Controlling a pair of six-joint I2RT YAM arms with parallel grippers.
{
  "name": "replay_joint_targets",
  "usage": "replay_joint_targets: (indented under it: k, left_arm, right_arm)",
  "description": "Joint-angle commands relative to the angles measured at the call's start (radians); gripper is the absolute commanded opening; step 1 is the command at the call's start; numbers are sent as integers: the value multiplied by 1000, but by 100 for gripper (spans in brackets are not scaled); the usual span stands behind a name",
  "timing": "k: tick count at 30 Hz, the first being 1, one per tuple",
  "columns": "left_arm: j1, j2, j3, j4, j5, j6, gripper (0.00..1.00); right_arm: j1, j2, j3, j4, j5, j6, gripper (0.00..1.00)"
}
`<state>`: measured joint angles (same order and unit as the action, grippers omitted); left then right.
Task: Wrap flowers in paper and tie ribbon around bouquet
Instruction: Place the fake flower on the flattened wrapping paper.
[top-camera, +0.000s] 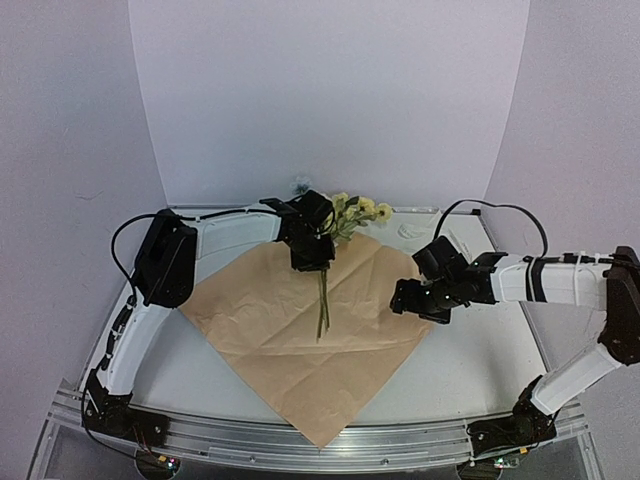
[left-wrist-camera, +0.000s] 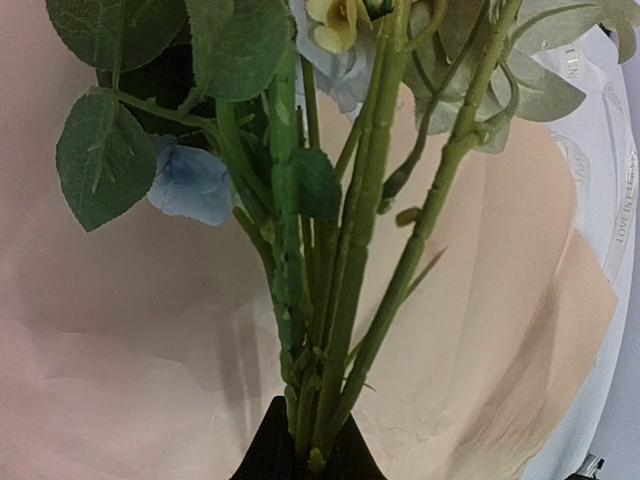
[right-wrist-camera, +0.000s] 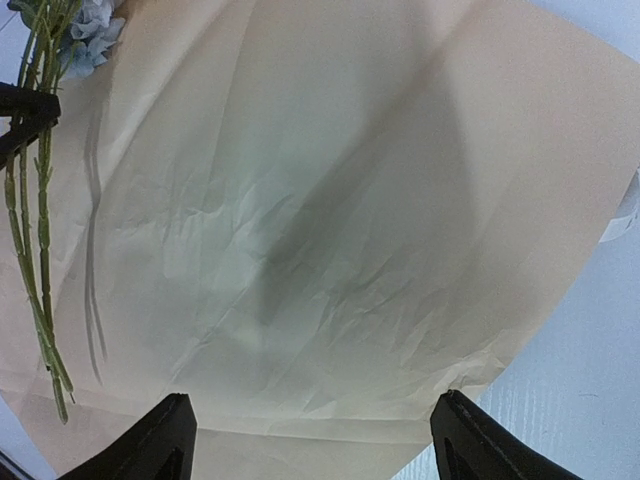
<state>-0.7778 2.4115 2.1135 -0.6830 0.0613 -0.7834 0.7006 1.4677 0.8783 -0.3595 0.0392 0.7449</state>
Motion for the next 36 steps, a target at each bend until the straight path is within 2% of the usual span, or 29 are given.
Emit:
replay_joint_targets:
  k: [1,10,18,27,30,34,36]
  left_arm:
    - [8,4,30,47,-5,-12,0]
    - [7,7,-15,47,-105,5,0]
    - [8,30,-17,56,-118,16,0]
    - [8,49,-32,69,-130,20,0]
    - [9,52,-37,73,-136,24,1]
    - [9,43,-59,87,-135,29,10]
    - [10,27,-76,101,-135,28,23]
  right_arm:
    - [-3,38,24,1,14,0,83]
    - [-2,107,28,19,-11,1,83]
    - [-3,175,-17,71,-31,30,82]
    - [-3,215,-57,97,-31,71,71]
    - [-2,219,-69,100,-31,81,70]
    - [-1,210,-87,103,-31,91,68]
    - [-1,198,-95,103,-31,93,68]
